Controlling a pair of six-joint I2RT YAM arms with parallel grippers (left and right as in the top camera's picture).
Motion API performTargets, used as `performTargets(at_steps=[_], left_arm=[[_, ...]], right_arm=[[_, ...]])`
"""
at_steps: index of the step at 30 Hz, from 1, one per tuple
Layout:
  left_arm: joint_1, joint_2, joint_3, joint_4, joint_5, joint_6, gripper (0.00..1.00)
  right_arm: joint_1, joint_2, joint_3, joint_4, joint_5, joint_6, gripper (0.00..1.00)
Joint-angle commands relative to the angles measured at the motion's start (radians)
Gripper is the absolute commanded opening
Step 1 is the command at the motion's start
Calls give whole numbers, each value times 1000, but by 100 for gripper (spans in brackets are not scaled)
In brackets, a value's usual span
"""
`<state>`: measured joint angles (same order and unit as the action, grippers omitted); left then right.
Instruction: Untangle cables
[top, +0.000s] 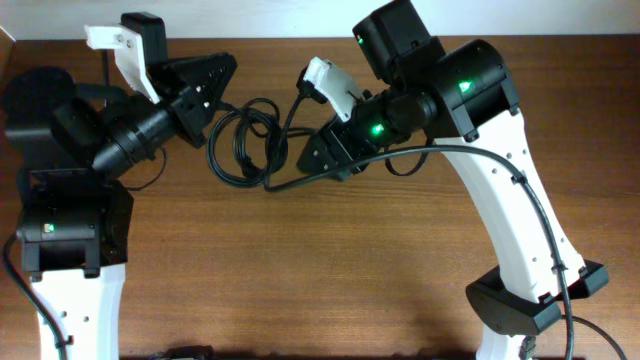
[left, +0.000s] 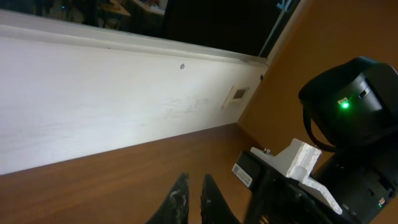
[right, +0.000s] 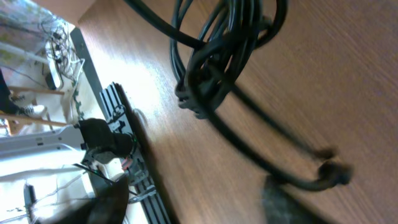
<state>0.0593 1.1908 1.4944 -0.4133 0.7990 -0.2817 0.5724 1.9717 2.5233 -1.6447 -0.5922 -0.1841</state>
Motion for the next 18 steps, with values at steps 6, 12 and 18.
performTargets(at_steps=[6, 12, 18], left_arm=[[2, -20, 16, 10, 73, -18, 0], [2, -20, 16, 150, 73, -170, 0], [2, -19, 16, 300, 16, -299, 0]], right_arm=[[3, 12, 13, 18, 44, -73, 73], [3, 37, 12, 26, 47, -73, 74], [3, 72, 12, 56, -2, -70, 77]])
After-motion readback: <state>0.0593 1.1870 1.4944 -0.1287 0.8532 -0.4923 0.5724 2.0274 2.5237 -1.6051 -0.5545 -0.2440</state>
